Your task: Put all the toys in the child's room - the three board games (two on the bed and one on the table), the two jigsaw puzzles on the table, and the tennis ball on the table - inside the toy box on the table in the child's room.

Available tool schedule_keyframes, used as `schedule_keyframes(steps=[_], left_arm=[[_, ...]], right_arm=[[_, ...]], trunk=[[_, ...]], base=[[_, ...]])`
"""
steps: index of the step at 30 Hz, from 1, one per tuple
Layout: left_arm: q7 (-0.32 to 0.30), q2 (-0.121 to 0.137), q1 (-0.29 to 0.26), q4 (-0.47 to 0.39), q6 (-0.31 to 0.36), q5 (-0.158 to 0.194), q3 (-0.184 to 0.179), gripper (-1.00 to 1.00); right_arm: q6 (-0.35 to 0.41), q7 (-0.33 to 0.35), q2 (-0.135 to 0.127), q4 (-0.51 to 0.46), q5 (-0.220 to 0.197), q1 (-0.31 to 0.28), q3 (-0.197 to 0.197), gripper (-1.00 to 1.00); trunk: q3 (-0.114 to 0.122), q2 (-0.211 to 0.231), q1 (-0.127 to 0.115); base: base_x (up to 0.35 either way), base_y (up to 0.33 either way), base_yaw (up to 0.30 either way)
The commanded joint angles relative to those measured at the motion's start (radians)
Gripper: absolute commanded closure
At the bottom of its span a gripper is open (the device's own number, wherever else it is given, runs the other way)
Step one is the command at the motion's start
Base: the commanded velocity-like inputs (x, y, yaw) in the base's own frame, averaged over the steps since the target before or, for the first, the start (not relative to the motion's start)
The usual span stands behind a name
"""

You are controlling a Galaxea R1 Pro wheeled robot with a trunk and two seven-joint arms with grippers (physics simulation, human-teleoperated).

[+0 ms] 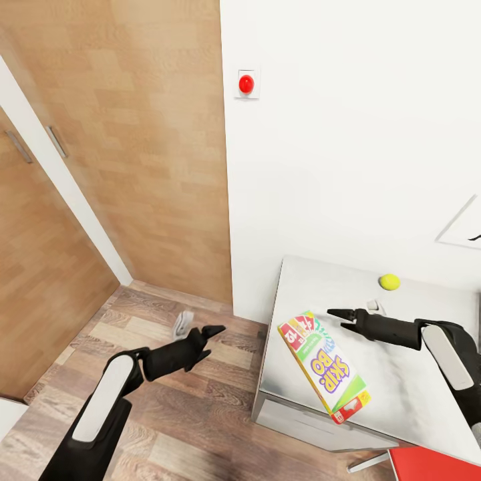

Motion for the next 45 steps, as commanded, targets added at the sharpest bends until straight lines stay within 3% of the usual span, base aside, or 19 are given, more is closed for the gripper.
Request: schedule_keyframes(steps=[1,9,21,34,45], left_arm=[[0.010,0.002,0.001,-0.001,0.000,0.011,0.000,-1.00],[0.010,0.005,0.005,-0.001,0.000,0.010,0.002,-1.00],[0.010,0.006,0.007,0.001,-0.001,0.010,0.003,-1.00],[0.010,0.005,0.007,0.003,-0.001,0.010,0.003,-1.00],[0.010,0.006,0.007,0.004,-0.005,0.010,0.003,-1.00]], right_arm=[[0.004,0.006,0.000,0.002,0.008,-0.002,-0.001,-1.00],[0.004,-0.031,0.001,0.007,0.008,-0.004,-0.001,-1.00],[0.004,-0.157,-0.006,0.006,0.006,-0.005,-0.008,-1.00],[0.004,-0.185,-0.048,0.005,0.003,0.002,-0.011,-1.00],[0.004,-0.188,-0.051,0.009,0.003,0.003,-0.004,-1.00]], trunk=[[-0.002,-0.002,0.001],[-0.002,-0.002,0.001],[-0.002,-0.002,0.001],[-0.002,-0.002,0.001],[-0.002,-0.002,0.001]], base=[[0.000,0.000,0.000],[0.000,0.000,0.000],[0.000,0.000,0.000],[0.000,0.000,0.000],[0.000,0.000,0.000]])
